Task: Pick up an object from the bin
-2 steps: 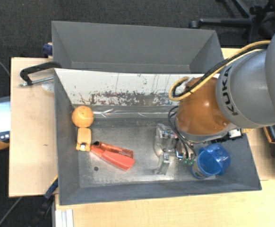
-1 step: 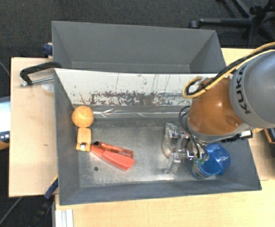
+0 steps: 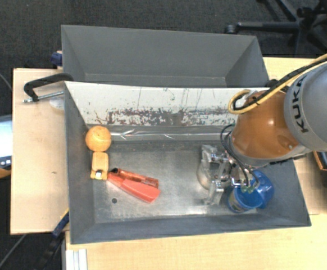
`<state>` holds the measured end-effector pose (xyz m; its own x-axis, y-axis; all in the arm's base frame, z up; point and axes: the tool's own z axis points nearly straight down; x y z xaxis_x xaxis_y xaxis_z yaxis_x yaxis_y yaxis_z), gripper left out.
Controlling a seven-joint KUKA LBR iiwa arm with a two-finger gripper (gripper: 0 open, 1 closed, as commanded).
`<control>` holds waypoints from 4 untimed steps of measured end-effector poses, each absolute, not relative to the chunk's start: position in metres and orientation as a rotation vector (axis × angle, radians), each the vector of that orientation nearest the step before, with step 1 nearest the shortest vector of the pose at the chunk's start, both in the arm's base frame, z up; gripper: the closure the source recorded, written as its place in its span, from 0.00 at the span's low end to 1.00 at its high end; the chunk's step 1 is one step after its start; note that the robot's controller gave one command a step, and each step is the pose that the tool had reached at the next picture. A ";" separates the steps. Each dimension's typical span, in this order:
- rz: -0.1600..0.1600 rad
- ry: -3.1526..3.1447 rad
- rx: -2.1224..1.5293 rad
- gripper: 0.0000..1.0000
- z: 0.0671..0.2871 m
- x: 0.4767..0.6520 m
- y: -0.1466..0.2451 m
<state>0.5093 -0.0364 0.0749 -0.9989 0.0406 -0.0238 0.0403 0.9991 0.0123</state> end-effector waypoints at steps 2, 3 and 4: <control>0.017 3.100 0.327 1.00 0.072 0.507 -0.094; 0.020 3.101 0.273 1.00 0.072 0.503 -0.074; 0.020 3.101 0.273 1.00 0.072 0.503 -0.074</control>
Offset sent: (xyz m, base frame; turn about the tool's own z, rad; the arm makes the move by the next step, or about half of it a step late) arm -0.0080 -0.0366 -0.0049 0.1335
